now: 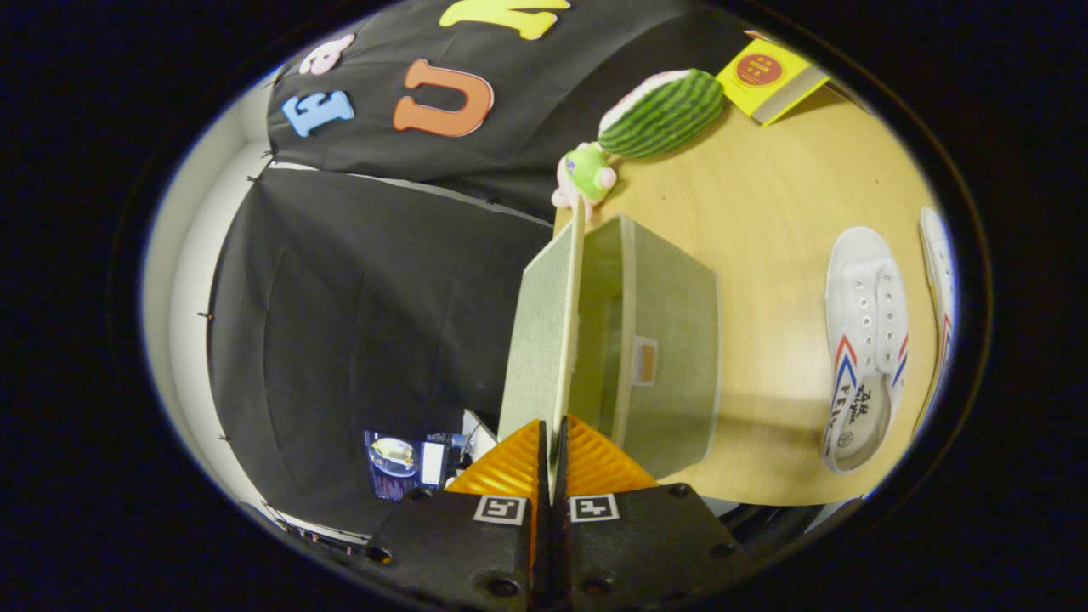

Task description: Open the storage box then place both shoes into the box .Put the left shoe in first, then the right shoe, with the right side of both shoes facing outward in a uniform manner.

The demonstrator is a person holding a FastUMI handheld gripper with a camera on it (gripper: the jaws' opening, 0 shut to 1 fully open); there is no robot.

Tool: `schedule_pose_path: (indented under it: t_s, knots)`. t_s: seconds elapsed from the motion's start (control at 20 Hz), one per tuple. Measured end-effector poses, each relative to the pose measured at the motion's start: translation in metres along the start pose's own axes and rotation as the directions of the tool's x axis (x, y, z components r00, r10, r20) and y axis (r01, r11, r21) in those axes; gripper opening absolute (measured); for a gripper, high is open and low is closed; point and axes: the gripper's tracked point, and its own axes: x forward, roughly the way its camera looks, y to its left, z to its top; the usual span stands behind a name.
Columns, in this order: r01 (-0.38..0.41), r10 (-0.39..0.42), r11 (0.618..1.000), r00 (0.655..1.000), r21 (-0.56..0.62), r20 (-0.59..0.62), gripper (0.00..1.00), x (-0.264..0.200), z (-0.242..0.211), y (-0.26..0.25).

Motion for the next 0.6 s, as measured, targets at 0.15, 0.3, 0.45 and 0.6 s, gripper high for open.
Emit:
schedule_pose_path:
  t_s: [0.15,0.3,0.45,0.6]
  knots:
    - [-0.001,0.001,0.999,1.000,-0.049,-0.014,0.05,0.007,-0.001,0.019]
    - [-0.045,0.044,0.996,0.999,-0.079,-0.021,0.06,0.013,0.000,0.059]
    - [-0.086,0.082,0.986,0.996,-0.146,-0.035,0.05,0.027,0.002,0.107]
    - [-0.069,0.057,0.965,0.997,-0.252,-0.056,0.05,0.053,-0.001,0.142]
